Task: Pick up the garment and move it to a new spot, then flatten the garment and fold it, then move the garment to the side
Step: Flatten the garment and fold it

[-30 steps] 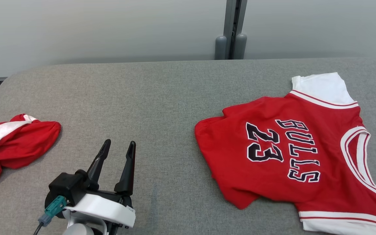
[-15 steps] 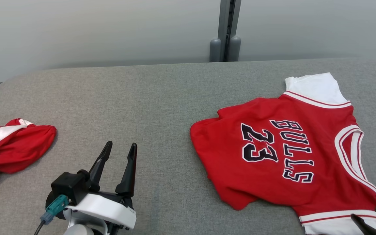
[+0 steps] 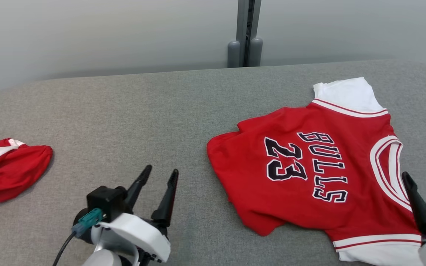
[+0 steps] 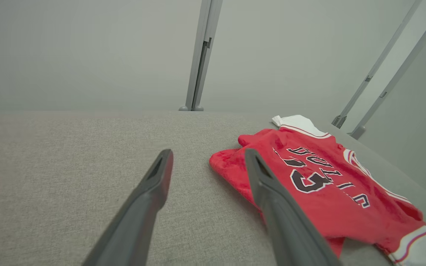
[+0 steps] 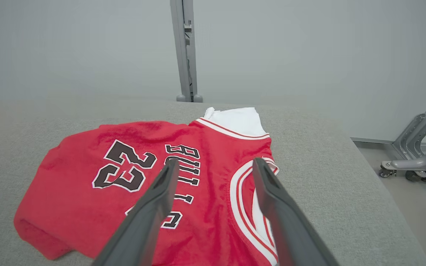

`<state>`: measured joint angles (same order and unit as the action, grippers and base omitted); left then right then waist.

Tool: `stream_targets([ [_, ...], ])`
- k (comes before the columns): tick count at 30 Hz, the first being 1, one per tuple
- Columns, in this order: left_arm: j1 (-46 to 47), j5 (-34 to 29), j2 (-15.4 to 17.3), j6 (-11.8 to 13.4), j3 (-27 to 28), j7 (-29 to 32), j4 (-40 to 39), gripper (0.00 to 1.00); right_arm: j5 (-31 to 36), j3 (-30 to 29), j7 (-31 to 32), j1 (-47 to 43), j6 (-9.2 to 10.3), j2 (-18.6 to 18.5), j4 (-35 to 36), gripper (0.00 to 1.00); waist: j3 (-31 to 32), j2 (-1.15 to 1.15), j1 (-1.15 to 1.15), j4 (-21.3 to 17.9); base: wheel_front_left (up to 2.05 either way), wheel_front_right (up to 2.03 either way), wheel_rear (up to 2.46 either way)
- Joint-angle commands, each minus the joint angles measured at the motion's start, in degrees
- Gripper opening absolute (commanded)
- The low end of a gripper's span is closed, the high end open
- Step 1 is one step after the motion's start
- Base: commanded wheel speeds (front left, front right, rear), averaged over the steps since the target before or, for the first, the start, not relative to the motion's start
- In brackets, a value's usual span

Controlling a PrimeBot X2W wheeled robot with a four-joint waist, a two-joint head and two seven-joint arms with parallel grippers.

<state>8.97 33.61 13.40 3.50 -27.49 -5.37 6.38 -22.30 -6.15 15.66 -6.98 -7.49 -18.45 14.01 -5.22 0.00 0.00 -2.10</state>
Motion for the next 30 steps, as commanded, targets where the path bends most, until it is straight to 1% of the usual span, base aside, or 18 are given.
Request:
stream_targets([
  [1,1.27,0.30,-0.18,-0.55,-0.57,1.04,0.38,1.00,0.46,0.24,-2.06,0.78,0.00,1.27,-0.97,1.00,-0.32,0.00,0.00,-0.33,0.00,0.00,0.00],
  [4,1.74,1.46,-0.70,-1.40,-2.43,5.07,1.22,1.00,1.57,1.09,-5.87,1.05,-0.01,4.05,-3.72,1.00,-0.77,0.00,0.00,-1.22,0.00,0.00,0.00],
  [7,1.87,2.95,-0.98,-2.71,-5.01,10.45,2.00,1.00,2.40,1.13,-8.39,2.08,-0.01,5.57,-5.87,1.00,-1.32,0.00,0.00,-2.21,0.00,0.00,0.00],
  [10,1.90,4.65,-1.50,-4.94,-7.62,14.81,2.02,1.00,2.80,0.87,-9.93,2.81,-0.01,6.23,-7.49,1.00,-1.81,0.00,0.00,-3.14,0.00,0.00,0.00],
  [13,2.34,5.38,-1.82,-6.26,-9.89,18.27,2.54,1.00,2.89,0.57,-10.89,4.02,-0.01,6.54,-8.40,1.00,-2.52,0.00,0.00,-4.09,0.00,0.00,0.00],
  [14,2.34,5.38,-1.82,-6.26,-9.89,18.27,2.54,1.00,2.89,0.57,-10.89,4.02,-0.01,6.54,-8.40,1.00,-2.52,0.00,0.00,-4.09,0.00,0.00,0.00],
  [16,2.95,5.04,-1.80,-6.83,-11.66,20.62,3.38,1.00,2.76,0.00,-11.52,4.76,-0.01,6.93,-8.54,1.00,-2.98,0.00,0.00,-4.79,0.00,0.00,0.00],
  [20,4.56,3.65,-2.56,-6.90,-13.68,22.24,5.11,1.00,2.40,-2.90,-13.39,6.70,-0.01,9.69,-8.88,1.00,-4.44,0.00,0.00,-6.40,0.00,0.00,0.00],
  [22,5.28,3.47,-3.14,-6.63,-13.85,22.21,6.27,1.00,2.60,-2.38,-13.84,7.19,-0.03,10.98,-9.30,1.00,-5.04,0.00,0.00,-7.12,0.00,0.00,0.00],
  [26,7.02,3.62,-3.84,-6.16,-13.02,21.49,8.79,1.00,2.97,-1.10,-14.44,7.81,-0.02,11.82,-10.27,1.00,-6.03,0.00,0.00,-8.13,0.00,0.00,0.00],
  [27,7.30,3.86,-3.93,-6.13,-12.78,21.22,9.10,0.62,3.08,-1.14,-14.54,7.79,-0.02,11.91,-10.45,1.00,-6.09,0.00,0.00,-8.28,0.00,0.00,0.00],
  [28,7.58,4.03,-4.03,-6.18,-12.58,21.16,9.28,0.29,3.12,-1.20,-14.75,7.77,-0.02,12.02,-10.62,1.00,-6.17,0.00,0.00,-8.37,0.00,0.00,0.00],
  [29,7.88,4.38,-4.02,-6.33,-12.28,20.95,9.28,0.00,3.15,-1.24,-14.83,7.76,-0.02,12.07,-10.78,1.00,-6.24,0.00,0.00,-8.41,0.00,0.00,0.00],
  [30,8.24,4.45,-3.80,-6.54,-12.00,20.82,9.11,0.00,3.20,-1.26,-15.00,7.76,-0.02,12.11,-10.96,1.00,-6.27,0.00,0.00,-8.43,0.00,0.00,0.00],
])
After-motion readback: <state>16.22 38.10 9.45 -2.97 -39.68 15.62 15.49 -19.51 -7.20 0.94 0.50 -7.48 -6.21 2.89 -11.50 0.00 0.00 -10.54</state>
